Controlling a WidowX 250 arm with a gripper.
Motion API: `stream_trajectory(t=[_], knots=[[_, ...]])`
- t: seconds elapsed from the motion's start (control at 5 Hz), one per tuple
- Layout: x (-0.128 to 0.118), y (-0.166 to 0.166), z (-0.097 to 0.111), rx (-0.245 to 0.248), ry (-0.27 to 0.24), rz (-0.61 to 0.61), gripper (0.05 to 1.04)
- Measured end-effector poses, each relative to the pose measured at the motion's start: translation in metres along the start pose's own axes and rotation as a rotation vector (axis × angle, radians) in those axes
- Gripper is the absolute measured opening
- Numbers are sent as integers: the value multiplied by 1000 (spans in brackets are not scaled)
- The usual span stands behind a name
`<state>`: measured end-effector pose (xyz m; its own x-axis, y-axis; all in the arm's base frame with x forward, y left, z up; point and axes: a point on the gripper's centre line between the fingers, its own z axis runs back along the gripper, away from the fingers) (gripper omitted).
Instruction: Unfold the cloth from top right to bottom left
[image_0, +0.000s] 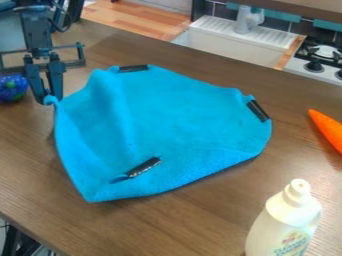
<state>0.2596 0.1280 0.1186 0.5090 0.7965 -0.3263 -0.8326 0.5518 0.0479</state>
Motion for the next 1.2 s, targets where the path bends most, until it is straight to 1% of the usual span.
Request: stream_trajectory(t=[0.2,0.4,0.6,0.8,1.0,1.2], knots=[[2,2,-1,19,-11,42,550],[4,3,2,25,-25,56,852],[3,0,1,31,-30,68,1003],[-5,-11,13,15,-78,76,999],[-21,-40,27,-22,-87,43,999],[-42,-89,33,-42,-116,10,999]])
